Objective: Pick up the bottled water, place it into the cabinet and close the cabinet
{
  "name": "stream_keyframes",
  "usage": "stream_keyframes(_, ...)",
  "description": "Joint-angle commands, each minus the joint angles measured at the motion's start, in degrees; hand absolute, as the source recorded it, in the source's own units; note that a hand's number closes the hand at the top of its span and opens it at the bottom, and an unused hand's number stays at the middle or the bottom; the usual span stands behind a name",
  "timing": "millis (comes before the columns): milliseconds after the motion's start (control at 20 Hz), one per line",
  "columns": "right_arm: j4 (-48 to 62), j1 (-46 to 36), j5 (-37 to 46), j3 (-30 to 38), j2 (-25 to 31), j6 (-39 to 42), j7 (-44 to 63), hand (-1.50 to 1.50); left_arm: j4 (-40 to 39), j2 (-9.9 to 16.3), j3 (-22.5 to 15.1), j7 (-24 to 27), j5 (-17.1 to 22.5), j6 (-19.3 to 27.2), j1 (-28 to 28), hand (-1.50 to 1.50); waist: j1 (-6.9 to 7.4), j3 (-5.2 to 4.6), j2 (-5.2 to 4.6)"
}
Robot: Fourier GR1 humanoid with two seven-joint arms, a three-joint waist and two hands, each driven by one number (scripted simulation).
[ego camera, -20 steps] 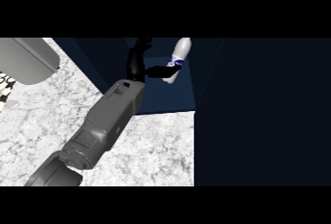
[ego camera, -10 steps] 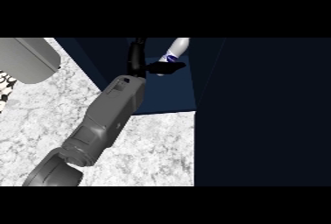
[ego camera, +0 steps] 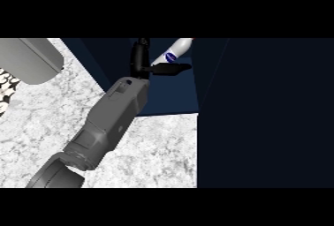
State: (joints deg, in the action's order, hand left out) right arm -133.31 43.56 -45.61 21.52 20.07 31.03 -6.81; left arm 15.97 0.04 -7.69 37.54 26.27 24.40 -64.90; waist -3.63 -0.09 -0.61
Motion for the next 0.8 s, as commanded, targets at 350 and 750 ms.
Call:
stream_keyframes(350, -11.9, 1.6, 2.1, -1.9, -3.3, -7.0, 5.6, -1.5, 15.7, 0.0, -10.3, -1.6, 8.3, -1.1, 12.6, -1.5, 2.34, -0.02, 0.94)
stream_keyframes(750, -10.2, 2.5, 1.8, 0.3, -3.1, -5.0, 5.3, -1.5, 37.2, 0.0, -23.6, -4.7, 11.2, 6.6, 27.1, -1.5, 3.3, 0.02, 1.27)
